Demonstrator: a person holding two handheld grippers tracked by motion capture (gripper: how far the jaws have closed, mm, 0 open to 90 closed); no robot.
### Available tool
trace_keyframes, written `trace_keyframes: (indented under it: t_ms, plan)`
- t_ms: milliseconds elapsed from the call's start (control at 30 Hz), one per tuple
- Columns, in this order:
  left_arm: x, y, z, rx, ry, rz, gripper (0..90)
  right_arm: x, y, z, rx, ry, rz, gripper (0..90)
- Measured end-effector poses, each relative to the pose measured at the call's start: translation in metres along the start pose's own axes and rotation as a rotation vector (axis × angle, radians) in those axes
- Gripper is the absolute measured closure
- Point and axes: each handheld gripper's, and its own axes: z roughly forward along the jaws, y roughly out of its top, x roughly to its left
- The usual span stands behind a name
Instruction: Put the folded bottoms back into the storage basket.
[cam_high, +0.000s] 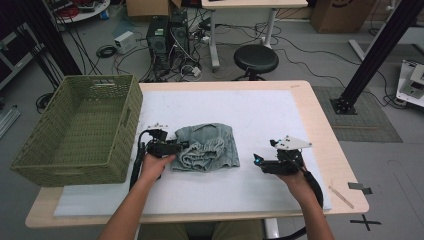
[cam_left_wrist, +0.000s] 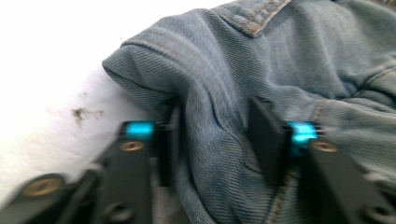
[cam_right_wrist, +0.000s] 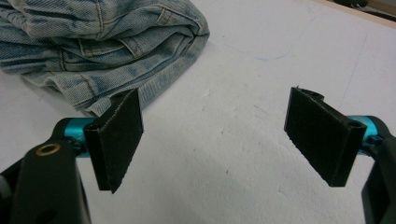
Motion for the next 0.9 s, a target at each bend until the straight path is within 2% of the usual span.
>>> trace_keyframes:
  t_ms: [67,167,400,533,767,900]
  plan:
    - [-0.001,-0.001,-0.001,-0.011,0.004,0.015,70.3,0.0,0.0,0.0,0.003,0.001,0.004,20.4]
    - [-0.003,-0.001,-0.004,-0.031,0.005,0.056,74.3,-0.001,-0.001,0.0,0.0,0.0,0.004,20.4]
    - [-0.004,-0.001,-0.011,-0.087,-0.029,0.151,76.1,-0.002,-0.001,-0.002,-0.002,-0.005,0.006,20.4]
    - [-0.008,0.002,-0.015,-0.124,-0.052,0.171,76.3,-0.001,-0.001,-0.002,0.001,-0.004,0.01,20.4]
    - [-0.022,0.012,-0.026,-0.189,-0.095,0.247,76.8,-0.001,-0.002,-0.002,0.0,-0.004,0.009,20.4]
    - [-0.028,0.015,-0.029,-0.222,-0.13,0.269,77.0,-0.001,-0.002,-0.002,-0.001,-0.004,0.012,20.4]
